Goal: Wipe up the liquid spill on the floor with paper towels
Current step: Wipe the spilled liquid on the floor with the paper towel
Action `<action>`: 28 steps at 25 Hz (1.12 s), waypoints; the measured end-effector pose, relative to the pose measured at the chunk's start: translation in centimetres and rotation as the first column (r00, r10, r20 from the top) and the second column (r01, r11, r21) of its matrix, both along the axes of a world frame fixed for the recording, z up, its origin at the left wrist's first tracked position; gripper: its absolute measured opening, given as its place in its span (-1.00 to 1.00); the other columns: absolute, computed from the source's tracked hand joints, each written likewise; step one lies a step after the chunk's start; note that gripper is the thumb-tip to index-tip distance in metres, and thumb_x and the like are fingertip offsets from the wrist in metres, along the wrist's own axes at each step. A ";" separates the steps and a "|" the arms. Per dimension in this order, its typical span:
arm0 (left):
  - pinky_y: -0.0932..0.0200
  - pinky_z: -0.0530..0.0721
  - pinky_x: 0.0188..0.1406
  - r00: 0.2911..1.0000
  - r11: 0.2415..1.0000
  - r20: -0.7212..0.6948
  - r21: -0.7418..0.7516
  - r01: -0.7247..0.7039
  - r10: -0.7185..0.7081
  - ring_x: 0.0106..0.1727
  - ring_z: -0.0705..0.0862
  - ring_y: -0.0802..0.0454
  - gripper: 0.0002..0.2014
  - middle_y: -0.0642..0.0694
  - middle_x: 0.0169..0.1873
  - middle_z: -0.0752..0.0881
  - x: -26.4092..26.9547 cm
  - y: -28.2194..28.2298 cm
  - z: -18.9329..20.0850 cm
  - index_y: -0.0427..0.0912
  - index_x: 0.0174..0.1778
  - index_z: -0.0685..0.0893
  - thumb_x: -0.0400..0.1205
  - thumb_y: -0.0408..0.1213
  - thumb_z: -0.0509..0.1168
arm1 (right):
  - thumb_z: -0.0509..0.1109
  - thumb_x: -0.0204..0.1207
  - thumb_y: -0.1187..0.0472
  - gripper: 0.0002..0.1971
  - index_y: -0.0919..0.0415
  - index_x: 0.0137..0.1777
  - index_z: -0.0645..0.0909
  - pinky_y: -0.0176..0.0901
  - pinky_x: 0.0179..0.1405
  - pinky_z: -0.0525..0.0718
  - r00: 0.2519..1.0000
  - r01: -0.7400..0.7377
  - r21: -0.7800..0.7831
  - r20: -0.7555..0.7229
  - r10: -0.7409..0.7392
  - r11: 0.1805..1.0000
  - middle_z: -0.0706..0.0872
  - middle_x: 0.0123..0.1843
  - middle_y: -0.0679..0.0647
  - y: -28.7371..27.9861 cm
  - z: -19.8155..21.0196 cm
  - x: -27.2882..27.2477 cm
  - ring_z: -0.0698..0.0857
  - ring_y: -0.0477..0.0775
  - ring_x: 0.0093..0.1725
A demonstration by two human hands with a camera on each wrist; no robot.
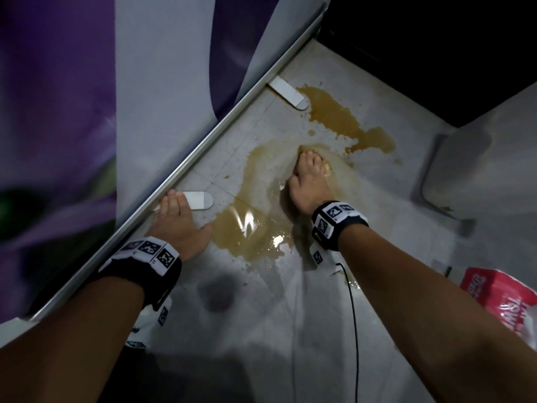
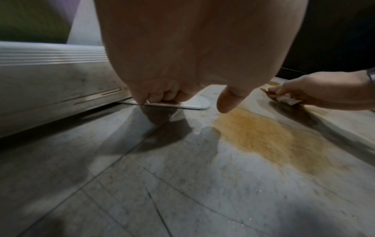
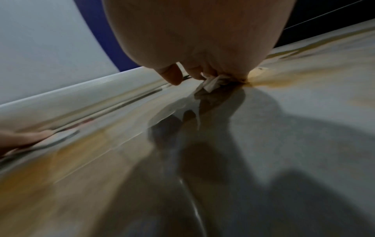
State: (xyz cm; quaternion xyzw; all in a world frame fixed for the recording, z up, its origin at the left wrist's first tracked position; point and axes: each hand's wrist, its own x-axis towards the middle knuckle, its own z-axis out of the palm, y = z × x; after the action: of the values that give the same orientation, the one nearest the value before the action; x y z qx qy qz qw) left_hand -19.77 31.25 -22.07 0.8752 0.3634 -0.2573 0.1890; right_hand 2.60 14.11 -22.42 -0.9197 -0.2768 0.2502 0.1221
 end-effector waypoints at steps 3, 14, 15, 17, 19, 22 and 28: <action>-0.12 -0.07 0.71 1.000 1.000 0.006 0.002 -0.011 0.011 0.73 -0.10 -0.22 -0.06 -0.33 0.70 -0.16 0.0 0.0 0.0 -0.37 0.70 -0.18 0.63 0.22 0.04 | -0.03 0.75 0.06 -0.33 0.29 0.75 -0.21 -0.01 0.65 -0.31 0.996 -0.093 -0.002 -0.012 0.093 0.996 -0.25 0.77 0.25 1.2 -0.1 -1.7 -0.26 0.23 0.74; -0.13 -0.06 0.71 0.998 0.999 -0.032 -0.016 0.044 -0.045 0.73 -0.14 -0.20 -0.12 -0.31 0.70 -0.21 0.0 0.4 0.8 -0.34 0.70 -0.21 0.66 0.09 0.07 | 0.02 0.72 0.14 -0.36 0.26 0.76 -0.05 -0.06 0.67 -0.26 0.896 -0.442 0.083 -0.003 0.444 0.893 -0.06 0.78 0.24 3.6 -0.5 -8.6 -0.11 0.21 0.76; -0.13 -0.06 0.71 0.998 0.999 -0.034 -0.015 0.043 -0.043 0.73 -0.14 -0.21 -0.12 -0.30 0.70 -0.21 0.0 0.4 0.9 -0.34 0.71 -0.20 0.66 0.09 0.07 | 0.01 0.72 0.14 -0.36 0.26 0.76 -0.06 -0.08 0.67 -0.27 0.889 -0.455 0.093 0.002 0.457 0.886 -0.06 0.78 0.23 3.0 -0.6 -9.1 -0.11 0.20 0.76; -0.12 -0.07 0.71 0.999 0.999 -0.038 -0.014 0.039 -0.039 0.73 -0.14 -0.21 -0.13 -0.30 0.71 -0.21 0.1 0.3 1.0 -0.34 0.71 -0.20 0.66 0.09 0.07 | -0.01 0.73 0.09 -0.35 0.25 0.76 -0.11 -0.07 0.65 -0.32 0.867 -0.496 0.090 0.010 0.498 0.863 -0.12 0.78 0.22 1.5 -0.9 -10.3 -0.16 0.19 0.76; -0.11 -0.06 0.71 0.999 0.999 -0.033 -0.021 0.038 -0.039 0.73 -0.14 -0.20 -0.14 -0.29 0.71 -0.21 0.2 0.4 1.2 -0.33 0.71 -0.20 0.67 0.08 0.06 | -0.06 0.75 0.00 -0.32 0.25 0.76 -0.18 -0.05 0.65 -0.37 0.847 -0.531 0.062 0.025 0.531 0.845 -0.21 0.77 0.21 -0.4 -1.0 -11.7 -0.24 0.18 0.75; -0.09 -0.06 0.72 0.998 0.999 -0.036 -0.025 0.042 -0.043 0.73 -0.14 -0.19 -0.14 -0.28 0.71 -0.22 0.1 0.5 1.3 -0.32 0.71 -0.21 0.67 0.10 0.06 | -0.04 0.76 0.00 -0.33 0.26 0.76 -0.16 -0.06 0.64 -0.40 0.842 -0.538 0.102 0.032 0.538 0.837 -0.18 0.78 0.20 -2.4 -1.1 -13.4 -0.24 0.17 0.75; -0.10 -0.04 0.72 0.998 0.999 -0.042 -0.009 0.036 -0.037 0.73 -0.13 -0.20 -0.12 -0.28 0.71 -0.21 0.0 0.2 1.2 -0.30 0.71 -0.21 0.67 0.13 0.06 | 0.36 0.58 0.39 -0.49 0.28 0.55 0.51 0.12 0.68 0.25 0.881 -0.470 0.297 0.110 0.459 0.831 0.55 0.56 0.21 -3.6 -1.8 -13.8 0.43 0.27 0.60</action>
State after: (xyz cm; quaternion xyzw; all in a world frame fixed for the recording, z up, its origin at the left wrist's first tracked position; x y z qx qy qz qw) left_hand -19.77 31.48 -20.92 0.8754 0.3502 -0.2804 0.1800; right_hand -11.19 10.52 -24.25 -0.7973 -0.5303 0.2093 0.1982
